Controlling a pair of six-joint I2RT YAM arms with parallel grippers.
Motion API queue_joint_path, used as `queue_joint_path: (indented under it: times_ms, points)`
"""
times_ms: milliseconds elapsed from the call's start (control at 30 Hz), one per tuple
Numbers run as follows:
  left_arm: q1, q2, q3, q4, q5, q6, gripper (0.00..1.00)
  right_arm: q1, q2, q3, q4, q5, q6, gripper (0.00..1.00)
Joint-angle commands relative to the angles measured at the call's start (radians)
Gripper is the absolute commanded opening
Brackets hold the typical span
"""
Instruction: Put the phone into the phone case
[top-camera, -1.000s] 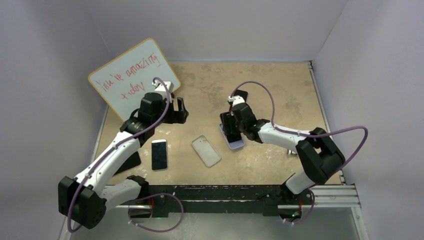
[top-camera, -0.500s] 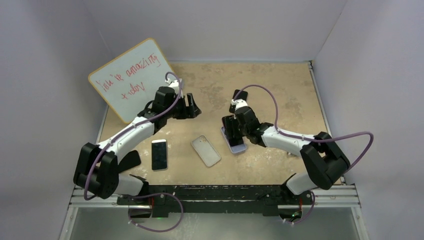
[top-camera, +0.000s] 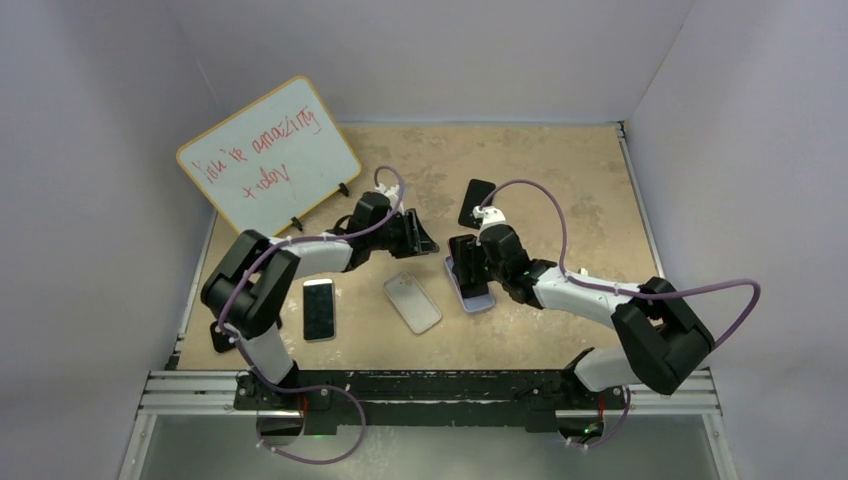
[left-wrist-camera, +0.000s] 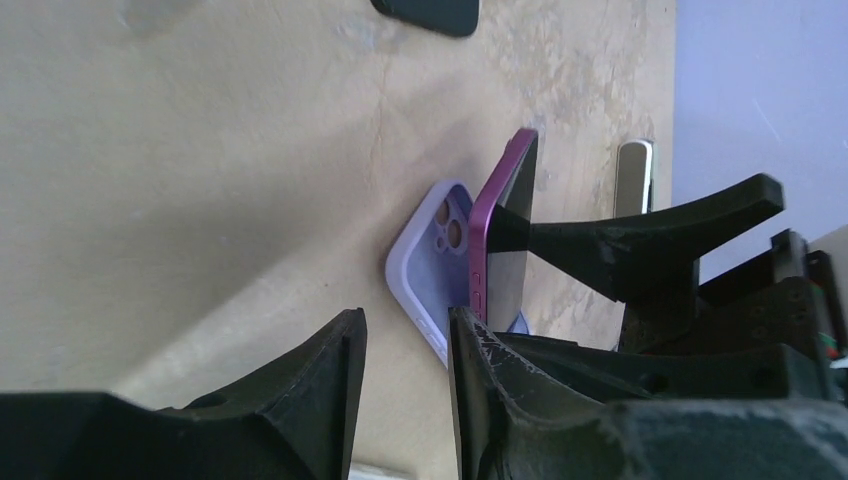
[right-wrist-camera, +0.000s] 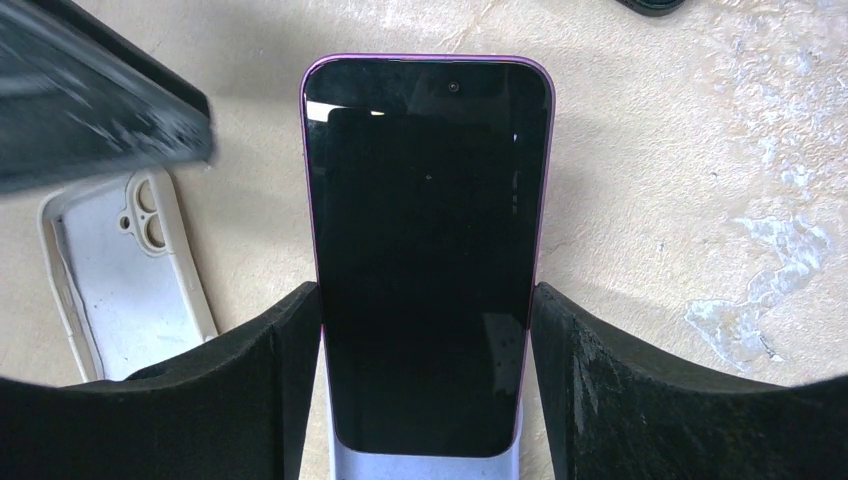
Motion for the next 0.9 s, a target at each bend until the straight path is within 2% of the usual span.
queue_joint_path:
  times_ms: [0, 267, 633, 867]
  points:
    - [-0.041, 0.060, -0.011, 0.179, 0.063, -0.110, 0.37, 0.005, -0.043, -0.016, 0.096, 0.021, 0.025, 0.44]
    - [-0.064, 0.148, -0.040, 0.270, 0.064, -0.181, 0.37, 0.005, -0.060, -0.048, 0.121, 0.021, 0.036, 0.43]
    - [-0.082, 0.223, -0.037, 0.297, 0.041, -0.200, 0.35, 0.006, -0.062, -0.060, 0.129, 0.015, 0.041, 0.43]
    - [-0.084, 0.247, -0.025, 0.329, 0.052, -0.223, 0.24, 0.006, -0.068, -0.051, 0.081, 0.004, 0.052, 0.42]
